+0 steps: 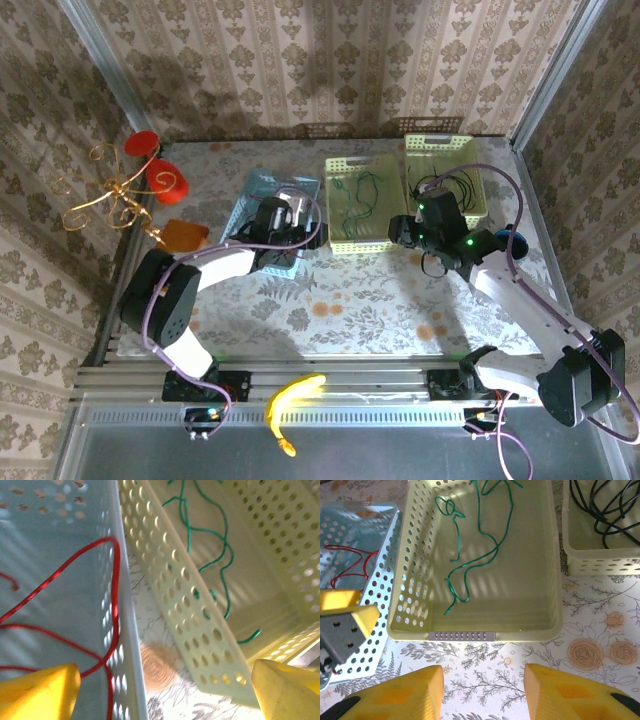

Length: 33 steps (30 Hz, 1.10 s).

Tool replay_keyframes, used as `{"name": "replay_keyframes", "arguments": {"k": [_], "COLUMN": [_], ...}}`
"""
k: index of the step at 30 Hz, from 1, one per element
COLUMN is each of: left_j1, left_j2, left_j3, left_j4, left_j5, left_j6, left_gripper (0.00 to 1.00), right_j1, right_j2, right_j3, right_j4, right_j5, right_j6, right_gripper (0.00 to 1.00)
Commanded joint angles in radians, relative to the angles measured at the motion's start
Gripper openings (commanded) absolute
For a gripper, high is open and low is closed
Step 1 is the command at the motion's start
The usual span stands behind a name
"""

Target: Untangle the cables

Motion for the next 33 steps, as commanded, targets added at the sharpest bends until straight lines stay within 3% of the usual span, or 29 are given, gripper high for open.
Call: {"name": "replay_keyframes", "arguments": {"k": [1,6,11,18,21,24,29,31,32,33], "left_j1": [0.036,0.029,0.005,0.003,-0.002,-0.04,-0.176,-0.223,-0.233,-0.236], "left_j2": [0.048,0.17,0.277,0.299,0.234,0.102,-0.173,-0.29,-0.345,-0.415], "left_j3": [0.051,0.18,0.321,0.463,0.43,0.301,0.028,-0.076,-0.123,-0.179], "left_j4": [0.175,0.177,0.193,0.094,0.051,0.056,0.129,0.135,0.135,0.129], "left_j5": [0.193,0.268,0.271,0.099,-0.036,-0.269,-0.668,-0.81,-0.868,-0.933], "left_j6": [-0.115,-0.142,-0.161,-0.063,-0.006,0.101,0.319,0.362,0.363,0.348], "left_gripper": [0.89,0.88,0.87,0.9,0.92,0.96,1.0,1.0,1.0,1.0], "right_j1": [-0.006,-0.01,-0.018,-0.04,-0.044,-0.058,-0.08,-0.079,-0.077,-0.077], "right_j2": [-0.033,-0.045,-0.045,-0.064,-0.093,-0.157,-0.276,-0.326,-0.351,-0.377], "right_j3": [-0.022,-0.025,-0.004,-0.003,-0.029,-0.104,-0.266,-0.363,-0.415,-0.481], "right_j4": [-0.047,-0.053,-0.085,-0.107,-0.111,-0.088,0.029,0.163,0.244,0.363], "right_j5": [0.029,0.029,0.037,0.039,0.09,0.22,0.452,0.559,0.603,0.639], "right_j6": [-0.014,-0.017,-0.029,-0.042,-0.023,0.012,-0.003,-0.057,-0.09,-0.146], "right_gripper": [0.48,0.48,0.48,0.48,0.48,0.51,0.62,0.75,0.95,1.0]}}
